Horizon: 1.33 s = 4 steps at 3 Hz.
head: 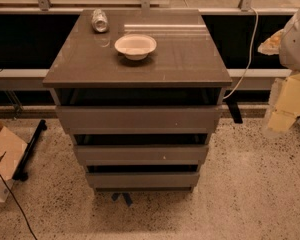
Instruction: Open top drawer
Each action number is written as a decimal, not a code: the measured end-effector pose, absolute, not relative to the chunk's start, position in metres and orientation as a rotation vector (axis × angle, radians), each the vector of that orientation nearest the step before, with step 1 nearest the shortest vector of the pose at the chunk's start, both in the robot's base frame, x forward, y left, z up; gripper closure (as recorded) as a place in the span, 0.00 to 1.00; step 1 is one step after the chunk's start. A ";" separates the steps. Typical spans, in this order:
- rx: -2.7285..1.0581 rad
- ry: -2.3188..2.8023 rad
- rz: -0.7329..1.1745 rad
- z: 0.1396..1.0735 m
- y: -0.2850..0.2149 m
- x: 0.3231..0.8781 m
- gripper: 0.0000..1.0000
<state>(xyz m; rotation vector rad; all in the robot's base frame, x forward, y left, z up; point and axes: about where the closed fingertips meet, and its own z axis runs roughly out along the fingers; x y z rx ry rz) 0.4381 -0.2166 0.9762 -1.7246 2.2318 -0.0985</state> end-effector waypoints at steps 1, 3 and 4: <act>-1.725 2.232 -0.098 0.976 -0.217 0.438 0.00; -1.646 2.118 -0.025 0.926 -0.186 0.461 0.00; -1.646 2.118 -0.025 0.926 -0.186 0.461 0.00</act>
Offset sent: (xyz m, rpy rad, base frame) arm 0.0174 0.0321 -0.0570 0.0763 -0.0588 0.0412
